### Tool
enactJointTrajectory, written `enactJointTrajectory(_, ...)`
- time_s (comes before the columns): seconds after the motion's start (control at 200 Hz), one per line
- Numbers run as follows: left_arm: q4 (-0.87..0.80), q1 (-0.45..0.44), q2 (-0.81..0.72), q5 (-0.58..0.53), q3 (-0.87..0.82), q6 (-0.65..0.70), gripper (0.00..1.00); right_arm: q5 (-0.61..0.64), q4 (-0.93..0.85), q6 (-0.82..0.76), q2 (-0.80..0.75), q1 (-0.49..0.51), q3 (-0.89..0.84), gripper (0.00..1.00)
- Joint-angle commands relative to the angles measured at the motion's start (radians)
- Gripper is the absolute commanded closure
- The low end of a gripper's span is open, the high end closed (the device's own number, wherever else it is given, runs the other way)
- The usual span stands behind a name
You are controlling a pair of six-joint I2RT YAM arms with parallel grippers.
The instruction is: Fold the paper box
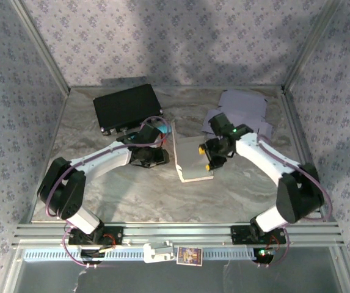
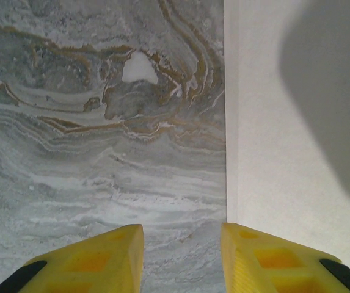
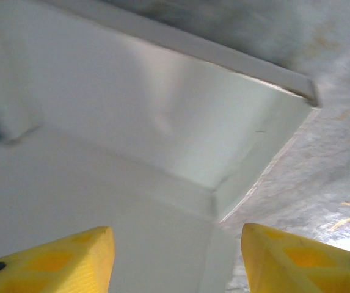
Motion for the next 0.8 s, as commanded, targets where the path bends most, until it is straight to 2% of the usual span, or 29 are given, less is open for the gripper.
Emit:
enactJointTrajectory(0.0,0.036,0.005,0.004,-0.013,0.034,-0.01,0.62,0.109,-0.054,-0.413,-0.04,0.008,0.135,0.44)
enactJointTrajectory(0.11,0.083,0.041,-0.004,0.028,0.0,-0.045,0.62,0.093,-0.082,-0.727,0.004,0.074,0.25,0.44)
enactJointTrajectory(0.26,0.101,0.079,0.0,0.076,-0.02,-0.058,0.62,0.085,-0.235,-0.924,0.134,0.186,0.431,0.44)
enactJointTrajectory(0.45,0.096,0.093,-0.001,0.074,-0.035,-0.057,0.62,0.084,-0.257,-0.941,0.267,0.257,0.573,0.47)
enactJointTrajectory(0.645,0.055,0.101,-0.035,0.063,-0.031,-0.037,0.62,0.097,-0.369,-0.922,0.391,0.259,0.691,0.53)
enactJointTrajectory(0.795,0.017,0.103,-0.079,0.047,-0.028,-0.023,0.62,0.085,-0.335,-0.878,0.408,0.257,0.693,0.6)
